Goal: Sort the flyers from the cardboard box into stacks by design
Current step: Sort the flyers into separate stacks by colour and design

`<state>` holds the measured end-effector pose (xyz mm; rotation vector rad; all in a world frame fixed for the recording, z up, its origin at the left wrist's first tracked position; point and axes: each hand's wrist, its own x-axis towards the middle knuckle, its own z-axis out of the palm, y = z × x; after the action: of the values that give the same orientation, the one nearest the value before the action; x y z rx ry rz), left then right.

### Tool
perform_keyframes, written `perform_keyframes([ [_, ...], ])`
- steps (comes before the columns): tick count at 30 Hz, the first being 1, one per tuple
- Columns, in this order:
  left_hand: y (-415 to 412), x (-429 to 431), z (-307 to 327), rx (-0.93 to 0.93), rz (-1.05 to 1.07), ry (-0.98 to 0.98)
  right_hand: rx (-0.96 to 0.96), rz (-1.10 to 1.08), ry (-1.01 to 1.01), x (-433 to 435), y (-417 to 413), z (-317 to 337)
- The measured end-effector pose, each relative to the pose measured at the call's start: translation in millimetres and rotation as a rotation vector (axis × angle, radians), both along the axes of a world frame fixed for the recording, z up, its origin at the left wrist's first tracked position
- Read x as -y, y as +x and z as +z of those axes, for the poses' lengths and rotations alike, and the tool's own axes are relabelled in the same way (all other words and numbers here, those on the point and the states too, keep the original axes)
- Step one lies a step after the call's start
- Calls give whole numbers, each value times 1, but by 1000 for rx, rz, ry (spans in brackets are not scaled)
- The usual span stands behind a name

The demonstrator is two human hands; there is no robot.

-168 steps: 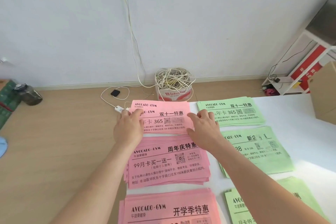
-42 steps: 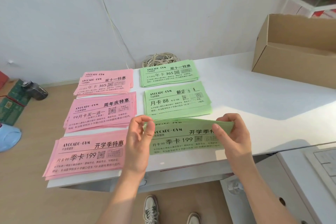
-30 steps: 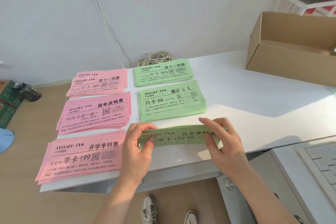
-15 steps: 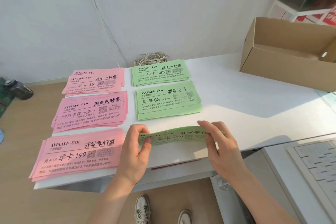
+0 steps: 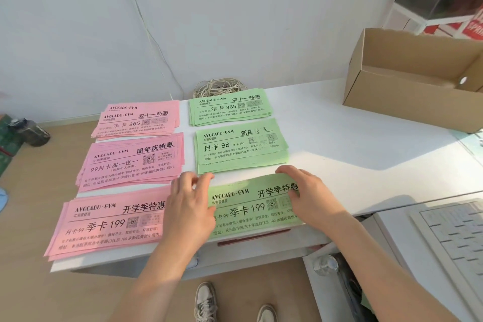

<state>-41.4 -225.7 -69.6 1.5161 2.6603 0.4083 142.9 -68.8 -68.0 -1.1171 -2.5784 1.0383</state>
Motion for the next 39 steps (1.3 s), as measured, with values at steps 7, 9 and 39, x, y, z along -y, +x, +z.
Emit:
perform_keyframes([
  [7, 18, -21, 0, 44, -400, -364, 147, 35, 101, 3, -8, -2],
  [9, 16, -20, -2, -1, -398, -325, 152, 26, 167, 2, -6, 0],
  [39, 18, -17, 8, 71, -365, -280, 269, 281, 170, -7, 23, 13],
])
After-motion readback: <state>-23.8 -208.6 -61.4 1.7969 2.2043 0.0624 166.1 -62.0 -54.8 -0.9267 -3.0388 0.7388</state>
